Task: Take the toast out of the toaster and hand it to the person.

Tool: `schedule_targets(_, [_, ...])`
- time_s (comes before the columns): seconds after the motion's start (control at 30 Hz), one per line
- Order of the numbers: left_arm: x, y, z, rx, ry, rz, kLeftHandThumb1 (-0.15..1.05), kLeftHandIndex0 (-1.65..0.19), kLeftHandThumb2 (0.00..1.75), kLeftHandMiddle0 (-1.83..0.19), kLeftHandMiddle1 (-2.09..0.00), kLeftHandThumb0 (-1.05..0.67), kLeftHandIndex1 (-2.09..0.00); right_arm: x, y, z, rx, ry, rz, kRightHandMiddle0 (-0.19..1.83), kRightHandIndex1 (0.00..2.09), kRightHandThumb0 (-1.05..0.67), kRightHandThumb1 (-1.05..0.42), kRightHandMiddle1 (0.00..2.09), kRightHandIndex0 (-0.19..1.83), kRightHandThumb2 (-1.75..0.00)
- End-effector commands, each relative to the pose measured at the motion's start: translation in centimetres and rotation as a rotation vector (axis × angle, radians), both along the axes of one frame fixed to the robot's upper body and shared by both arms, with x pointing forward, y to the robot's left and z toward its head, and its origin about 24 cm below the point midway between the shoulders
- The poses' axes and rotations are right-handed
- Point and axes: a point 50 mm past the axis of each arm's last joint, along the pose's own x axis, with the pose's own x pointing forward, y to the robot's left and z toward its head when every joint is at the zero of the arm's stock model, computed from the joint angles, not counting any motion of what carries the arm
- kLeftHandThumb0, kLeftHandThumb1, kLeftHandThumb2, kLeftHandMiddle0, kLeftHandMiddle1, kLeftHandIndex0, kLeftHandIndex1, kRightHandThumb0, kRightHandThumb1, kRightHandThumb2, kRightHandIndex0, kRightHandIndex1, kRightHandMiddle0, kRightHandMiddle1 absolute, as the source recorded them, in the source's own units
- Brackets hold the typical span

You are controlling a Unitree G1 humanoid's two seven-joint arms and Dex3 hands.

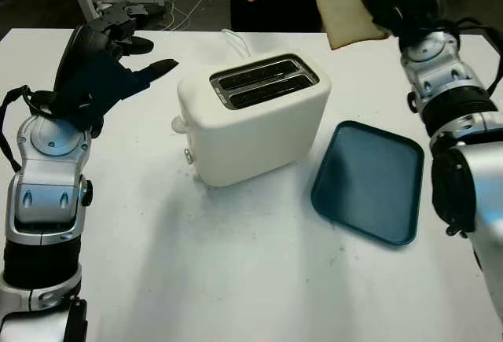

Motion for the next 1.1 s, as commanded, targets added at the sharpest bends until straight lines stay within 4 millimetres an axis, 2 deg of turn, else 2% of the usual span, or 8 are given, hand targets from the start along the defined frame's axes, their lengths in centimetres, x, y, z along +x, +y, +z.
schedule_targets(0.0, [-0.2,0.1,0.1,0.005,0.001,0.006,0.92,-0.37,0.09,-0.16,-0.91,-0.49,-0.39,-0.1,-0.2,-1.1,0.064,0.039,-0.011,0.44,1.75,-0.21,-0.92,1.67,0.60,-0.33])
schedule_targets(0.23, [-0.1,0.2,0.0,0.008,-0.002,0.002,0.92,-0.38,0.09,-0.18,-0.91,-0.50,-0.40,-0.2,-0.5,-2.0,0.021,0.085,-0.031,0.31,1.75,-0.20,-0.92,1.48,0.55,-0.37])
schedule_targets(0.3, [-0.1,0.2,0.0,0.006,0.001,0.001,0.92,-0.37,0.09,-0.18,-0.91,-0.50,-0.39,-0.3,-0.6,-2.4,0.021,0.104,-0.044,0.44,1.75,-0.22,-0.92,0.94,0.53,-0.36])
schedule_targets(0.37, [-0.1,0.1,0.0,0.012,0.001,-0.001,0.92,-0.37,0.09,-0.18,-0.90,-0.49,-0.39,-0.3,-0.6,-3.0,0.027,0.122,-0.047,0.54,1.75,-0.21,-0.92,0.75,0.53,-0.34])
schedule_targets(0.4, [-0.1,0.1,0.0,0.011,0.000,-0.002,0.92,-0.37,0.10,-0.18,-0.90,-0.48,-0.39,-0.4,-0.6,-3.2,0.025,0.131,-0.046,0.45,1.75,-0.20,-0.92,1.11,0.55,-0.34])
schedule_targets(0.47, [-0.1,0.1,0.0,0.007,-0.001,-0.001,0.92,-0.37,0.09,-0.18,-0.90,-0.48,-0.39,-0.4,-0.5,-3.6,0.033,0.141,-0.046,0.34,1.75,-0.20,-0.92,1.51,0.56,-0.34])
schedule_targets(0.57, [-0.1,0.2,0.0,0.012,-0.002,0.001,0.92,-0.38,0.09,-0.18,-0.90,-0.50,-0.40,-0.5,-0.5,-4.0,0.044,0.139,-0.035,0.31,1.75,-0.17,-0.92,1.70,0.55,-0.33])
schedule_targets(1.07, [-0.1,0.1,0.1,0.003,0.000,0.003,0.92,-0.37,0.09,-0.18,-0.91,-0.50,-0.39,-0.4,-0.4,-3.8,0.047,0.138,-0.044,0.33,1.75,-0.21,-0.92,1.67,0.58,-0.31])
